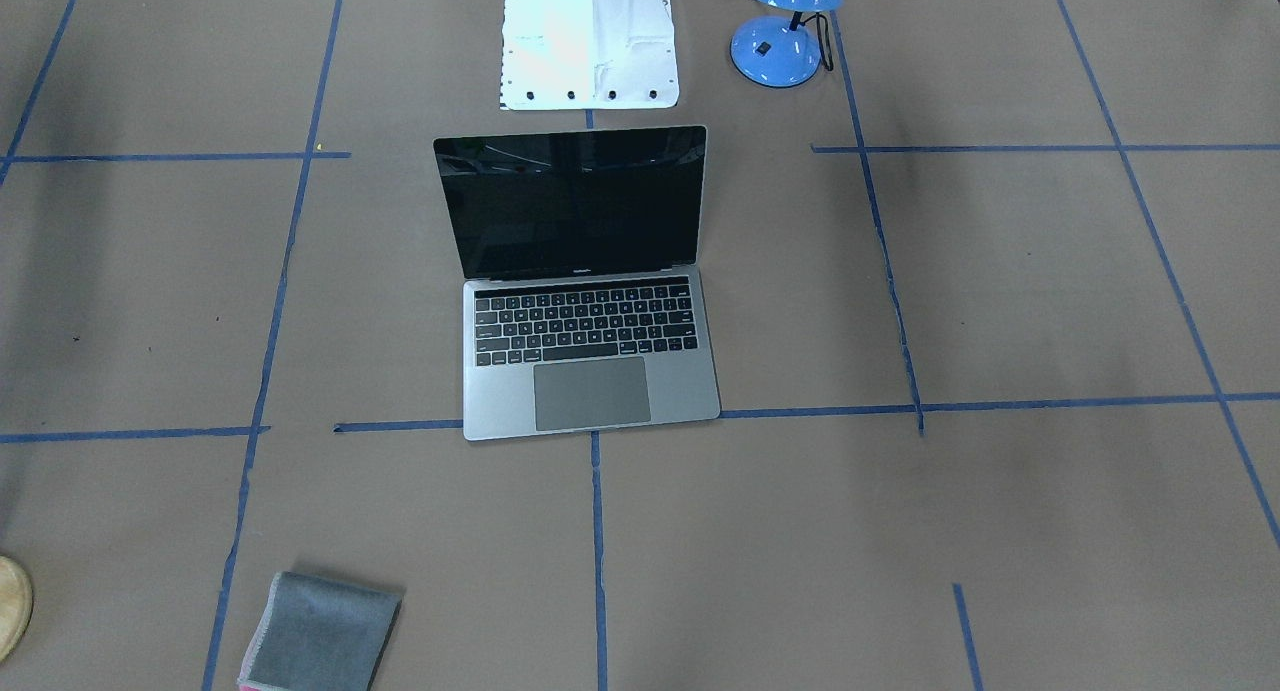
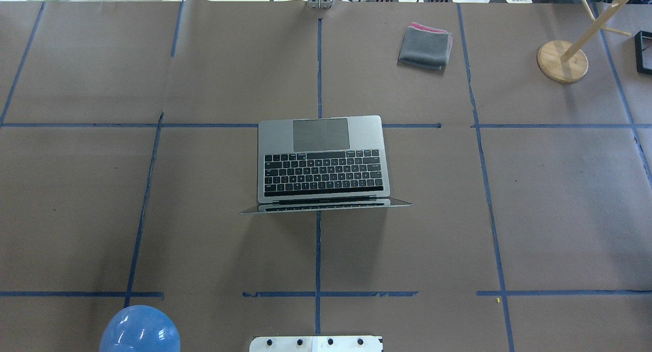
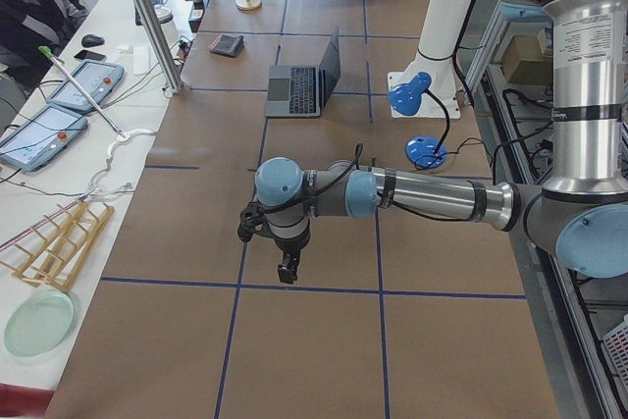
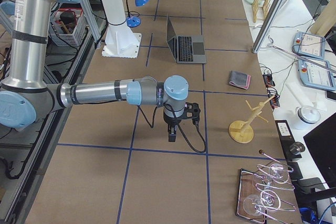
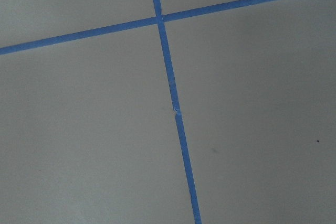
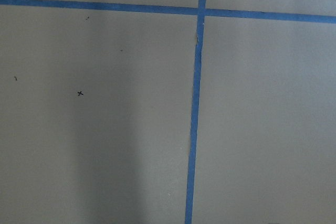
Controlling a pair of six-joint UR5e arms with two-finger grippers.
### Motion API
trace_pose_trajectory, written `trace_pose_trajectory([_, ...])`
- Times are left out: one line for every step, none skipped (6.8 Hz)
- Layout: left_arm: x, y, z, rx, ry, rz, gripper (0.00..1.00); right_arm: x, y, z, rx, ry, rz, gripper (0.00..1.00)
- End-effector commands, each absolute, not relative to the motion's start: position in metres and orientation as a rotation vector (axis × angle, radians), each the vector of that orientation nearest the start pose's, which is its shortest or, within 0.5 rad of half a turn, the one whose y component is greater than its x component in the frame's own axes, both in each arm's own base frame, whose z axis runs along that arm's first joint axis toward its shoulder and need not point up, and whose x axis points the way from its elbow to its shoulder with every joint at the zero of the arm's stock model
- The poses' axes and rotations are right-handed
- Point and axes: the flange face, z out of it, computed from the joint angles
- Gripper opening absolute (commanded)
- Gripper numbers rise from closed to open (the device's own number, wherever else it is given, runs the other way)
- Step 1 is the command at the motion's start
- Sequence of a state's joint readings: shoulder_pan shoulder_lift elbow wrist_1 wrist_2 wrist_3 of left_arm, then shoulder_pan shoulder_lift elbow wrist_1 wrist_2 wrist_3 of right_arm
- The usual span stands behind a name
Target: Close laptop
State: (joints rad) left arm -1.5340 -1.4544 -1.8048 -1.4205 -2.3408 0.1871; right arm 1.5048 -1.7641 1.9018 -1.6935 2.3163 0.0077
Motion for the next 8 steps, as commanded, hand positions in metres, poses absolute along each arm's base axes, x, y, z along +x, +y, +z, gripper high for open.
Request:
trace_pose_trajectory([-0.048,-0.439,0.614,0.026,0.772,0.201,1.00,0.039,-0.412,0.596,-0.010,-0.746,-0.062,1.00])
trace_pose_trajectory([-0.047,-0.440,0.612,0.030,0.771,0.204,1.00,0.039,-0.414,0.593,-0.003,-0.746,-0.064,1.00])
trace_pose_trajectory([-0.047,-0.444,0.607,0.042,0.768,0.209,1.00,0.038,-0.424,0.582,0.023,-0.747,-0.076,1.00])
trace_pose_trajectory([-0.049,-0.455,0.591,0.075,0.738,0.221,1.00,0.037,-0.430,0.564,0.057,-0.750,-0.088,1.00])
trace_pose_trajectory([-0.049,-0.464,0.562,0.134,0.730,0.243,1.00,0.036,-0.434,0.546,0.093,-0.752,-0.103,1.00])
trace_pose_trajectory([-0.048,-0.497,0.530,0.215,0.720,0.273,1.00,0.034,-0.444,0.521,0.137,-0.773,-0.115,1.00])
trace_pose_trajectory([-0.043,-0.511,0.511,0.248,0.726,0.289,1.00,0.029,-0.443,0.512,0.136,-0.805,-0.103,1.00])
trace_pose_trajectory([-0.032,-0.522,0.493,0.260,0.737,0.282,1.00,0.018,-0.446,0.501,0.133,-0.823,-0.105,0.99])
